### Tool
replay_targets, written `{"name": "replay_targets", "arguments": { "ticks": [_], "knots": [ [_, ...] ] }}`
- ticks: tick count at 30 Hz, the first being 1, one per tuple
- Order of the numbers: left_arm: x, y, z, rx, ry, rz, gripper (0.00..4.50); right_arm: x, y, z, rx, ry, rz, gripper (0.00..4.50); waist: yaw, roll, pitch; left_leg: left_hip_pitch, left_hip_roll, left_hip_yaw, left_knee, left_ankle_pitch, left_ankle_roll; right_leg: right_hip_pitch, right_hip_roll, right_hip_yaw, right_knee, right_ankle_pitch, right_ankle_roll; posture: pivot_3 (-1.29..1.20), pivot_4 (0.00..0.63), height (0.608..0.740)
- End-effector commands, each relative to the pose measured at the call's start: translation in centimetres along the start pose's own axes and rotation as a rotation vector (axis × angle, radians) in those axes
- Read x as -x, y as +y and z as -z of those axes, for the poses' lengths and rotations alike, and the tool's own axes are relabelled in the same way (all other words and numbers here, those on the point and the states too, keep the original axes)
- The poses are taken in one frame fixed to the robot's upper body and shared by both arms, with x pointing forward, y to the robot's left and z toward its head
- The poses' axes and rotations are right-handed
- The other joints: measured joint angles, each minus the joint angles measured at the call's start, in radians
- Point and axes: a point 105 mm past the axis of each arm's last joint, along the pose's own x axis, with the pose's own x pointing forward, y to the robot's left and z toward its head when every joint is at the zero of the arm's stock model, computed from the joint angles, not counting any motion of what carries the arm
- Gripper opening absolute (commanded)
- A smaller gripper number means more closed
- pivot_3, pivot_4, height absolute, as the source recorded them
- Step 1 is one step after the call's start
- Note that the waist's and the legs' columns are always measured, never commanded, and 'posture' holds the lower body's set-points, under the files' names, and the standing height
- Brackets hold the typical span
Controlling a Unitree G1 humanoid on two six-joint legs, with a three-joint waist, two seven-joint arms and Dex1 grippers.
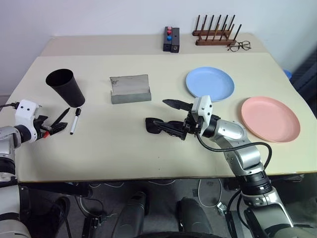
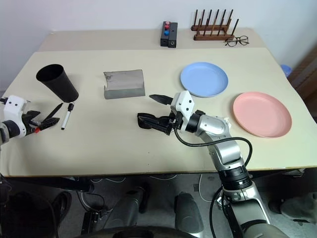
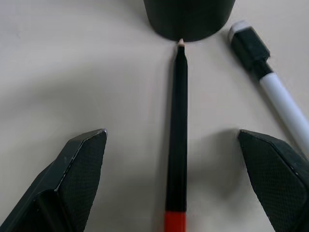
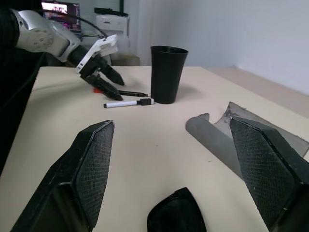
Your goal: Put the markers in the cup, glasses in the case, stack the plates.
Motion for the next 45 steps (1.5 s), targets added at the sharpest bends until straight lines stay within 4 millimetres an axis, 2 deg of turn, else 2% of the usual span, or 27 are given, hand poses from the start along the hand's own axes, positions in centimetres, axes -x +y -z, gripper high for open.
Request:
{"name": "replay_targets", "arguments": {
  "ticks": [1, 2, 4, 7, 8, 11, 15, 21, 24, 25, 26, 33, 36, 39, 45],
  "knots": [
    [0.2, -0.9, 2.1, 0.025, 0.106, 0.068, 3.21, 0.2, -0.1, -1.1, 0.034, -0.028, 0.008, 3.92, 0.0, 0.0, 0.0, 0.0, 0.0, 0.0, 0.0, 0.0, 0.0, 0.0, 0.0, 0.0, 0.0, 0.0, 0.0, 0.0, 0.15, 0.74],
    [0.4, -1.1, 2.5, 0.016, 0.136, 0.081, 2.57, 0.2, -0.1, -1.0, 0.034, -0.026, 0.01, 3.92, -0.001, 0.001, -0.001, 0.0, 0.0, 0.0, 0.0, 0.0, 0.0, 0.0, 0.0, 0.0, 0.0, 0.0, 0.0, 0.0, 0.15, 0.74],
    [0.7, -1.2, 2.9, 0.005, 0.175, 0.092, 1.71, 0.2, -0.1, -0.9, 0.034, -0.023, 0.011, 3.92, -0.004, 0.001, -0.001, 0.001, 0.0, 0.0, 0.0, 0.0, 0.0, 0.001, 0.0, 0.001, 0.0, 0.0, 0.0, 0.0, 0.15, 0.74],
    [2.5, -0.6, 4.1, -0.013, 0.287, 0.084, 0.28, 0.1, -0.2, -0.5, 0.032, -0.019, 0.014, 3.92, -0.021, 0.001, -0.001, 0.002, 0.001, 0.0, -0.001, 0.0, 0.0, 0.001, 0.0, 0.001, 0.0, 0.0, 0.0, 0.0, 0.15, 0.74],
    [3.3, -0.2, 4.1, 0.0, 0.31, 0.066, 0.03, 0.0, -0.3, -0.4, 0.033, -0.018, 0.015, 3.92, -0.028, 0.002, -0.001, 0.002, 0.0, 0.0, -0.001, 0.0, -0.001, 0.001, -0.001, 0.001, 0.0, 0.0, 0.0, 0.0, 0.15, 0.74],
    [5.5, 0.7, 4.1, 0.034, 0.37, 0.026, 0.03, 0.0, -0.4, -0.3, 0.032, -0.02, 0.021, 3.92, -0.047, 0.002, -0.001, 0.002, 0.001, 0.001, -0.003, 0.0, 0.0, 0.001, -0.001, 0.002, 0.0, 0.0, -0.001, 0.0, 0.15, 0.74],
    [7.5, -0.3, 4.3, 0.087, 0.435, 0.035, 0.03, 0.0, -0.4, -0.2, 0.029, -0.02, 0.014, 3.92, -0.054, 0.003, -0.001, 0.003, 0.001, 0.001, -0.006, 0.0, 0.0, 0.0, 0.0, 0.004, 0.001, -0.001, -0.002, 0.0, 0.15, 0.74],
    [9.2, -1.3, 6.4, 0.164, 0.578, -0.03, 0.03, 0.0, -0.3, 0.0, 0.028, -0.013, -0.003, 3.92, -0.046, 0.003, -0.001, 0.005, 0.001, 0.001, -0.006, -0.002, -0.002, 0.0, -0.002, 0.003, 0.001, -0.001, -0.003, 0.0, 0.15, 0.74],
    [9.0, -1.6, 6.1, 0.169, 0.55, -0.024, 0.03, 0.0, -0.5, 0.0, 0.033, -0.009, -0.006, 3.92, -0.049, 0.004, -0.001, 0.005, 0.001, 0.001, -0.007, -0.002, -0.002, 0.0, -0.002, 0.003, 0.001, -0.002, -0.003, 0.0, 0.15, 0.74],
    [9.0, -1.6, 6.0, 0.172, 0.543, -0.023, 0.87, 0.0, -0.5, 0.1, 0.035, -0.007, -0.008, 3.92, -0.049, 0.004, -0.001, 0.006, 0.001, 0.001, -0.007, -0.002, -0.002, 0.0, -0.002, 0.003, 0.001, -0.002, -0.003, 0.0, 0.15, 0.74],
    [8.9, -1.8, 5.9, 0.167, 0.543, -0.005, 1.04, 0.1, -0.6, 0.1, 0.035, -0.006, -0.009, 3.92, -0.049, 0.004, -0.001, 0.006, 0.001, 0.001, -0.008, -0.002, -0.002, 0.0, -0.002, 0.003, 0.001, -0.002, -0.004, 0.0, 0.15, 0.74],
    [8.9, -1.2, 4.4, 0.148, 0.51, -0.032, 4.33, 0.0, -0.4, 0.1, 0.037, -0.004, -0.014, 3.92, -0.031, 0.004, -0.001, 0.007, 0.001, 0.001, -0.009, -0.001, -0.003, 0.0, -0.003, 0.003, 0.0, -0.002, -0.004, 0.0, 0.15, 0.74],
    [8.9, -1.5, 3.2, 0.163, 0.499, 0.005, 4.42, 0.1, -0.2, 0.1, 0.035, -0.004, -0.014, 3.92, -0.024, 0.003, -0.001, 0.007, 0.001, 0.002, -0.009, -0.001, -0.003, 0.0, -0.003, 0.003, 0.0, -0.002, -0.004, 0.0, 0.15, 0.74],
    [8.1, -1.5, 1.7, 0.159, 0.473, 0.038, 4.42, 0.1, -0.2, 0.2, 0.031, -0.002, -0.012, 3.92, -0.014, 0.003, -0.001, 0.007, 0.001, 0.001, -0.009, -0.001, -0.003, 0.001, -0.003, 0.002, 0.0, -0.003, -0.006, 0.0, 0.15, 0.74],
    [6.4, -1.4, 0.3, 0.05, 0.506, 0.122, 4.42, 0.0, 0.0, 0.4, 0.031, 0.003, -0.017, 3.92, -0.011, 0.002, -0.001, 0.007, 0.0, 0.001, -0.01, -0.001, -0.004, 0.001, -0.003, 0.002, 0.0, -0.003, -0.005, 0.0, 0.15, 0.74]
  ]
}}
